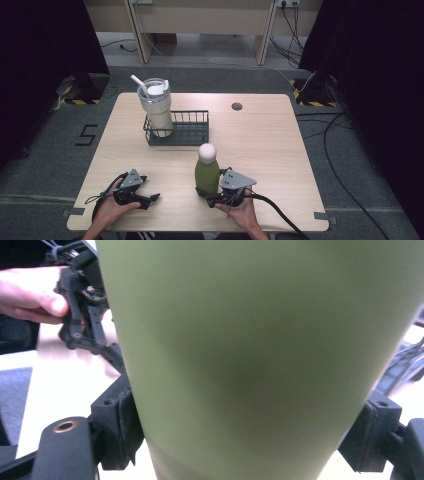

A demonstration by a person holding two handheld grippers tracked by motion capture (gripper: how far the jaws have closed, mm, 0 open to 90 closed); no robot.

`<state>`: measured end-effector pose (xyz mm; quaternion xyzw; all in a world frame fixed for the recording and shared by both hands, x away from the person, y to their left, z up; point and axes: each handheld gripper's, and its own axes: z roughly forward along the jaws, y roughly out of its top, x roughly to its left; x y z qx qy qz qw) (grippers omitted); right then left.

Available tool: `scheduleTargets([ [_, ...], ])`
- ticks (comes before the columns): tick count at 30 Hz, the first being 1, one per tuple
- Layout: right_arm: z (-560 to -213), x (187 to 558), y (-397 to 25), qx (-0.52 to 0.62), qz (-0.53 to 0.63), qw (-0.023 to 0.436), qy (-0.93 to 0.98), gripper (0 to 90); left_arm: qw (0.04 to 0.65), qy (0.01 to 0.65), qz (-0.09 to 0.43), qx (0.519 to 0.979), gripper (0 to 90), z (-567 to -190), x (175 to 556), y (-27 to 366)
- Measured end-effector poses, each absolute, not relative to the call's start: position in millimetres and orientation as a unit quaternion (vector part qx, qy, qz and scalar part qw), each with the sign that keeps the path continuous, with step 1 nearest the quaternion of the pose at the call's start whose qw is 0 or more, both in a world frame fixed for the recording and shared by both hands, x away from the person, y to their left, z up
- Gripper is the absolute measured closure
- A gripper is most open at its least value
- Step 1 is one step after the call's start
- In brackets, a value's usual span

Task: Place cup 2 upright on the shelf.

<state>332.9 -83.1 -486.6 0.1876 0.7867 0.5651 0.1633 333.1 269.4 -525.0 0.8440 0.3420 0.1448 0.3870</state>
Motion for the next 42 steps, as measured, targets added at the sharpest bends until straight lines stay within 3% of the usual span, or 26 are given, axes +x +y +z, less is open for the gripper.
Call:
scheduleTargets([
  [42, -418.9, 392.4, -69.7, 0.201, 0.575, 0.191, 0.77, 21.1, 0.386, 0.341, 0.145, 0.845, 13.7, -525.1, 333.3, 269.7],
])
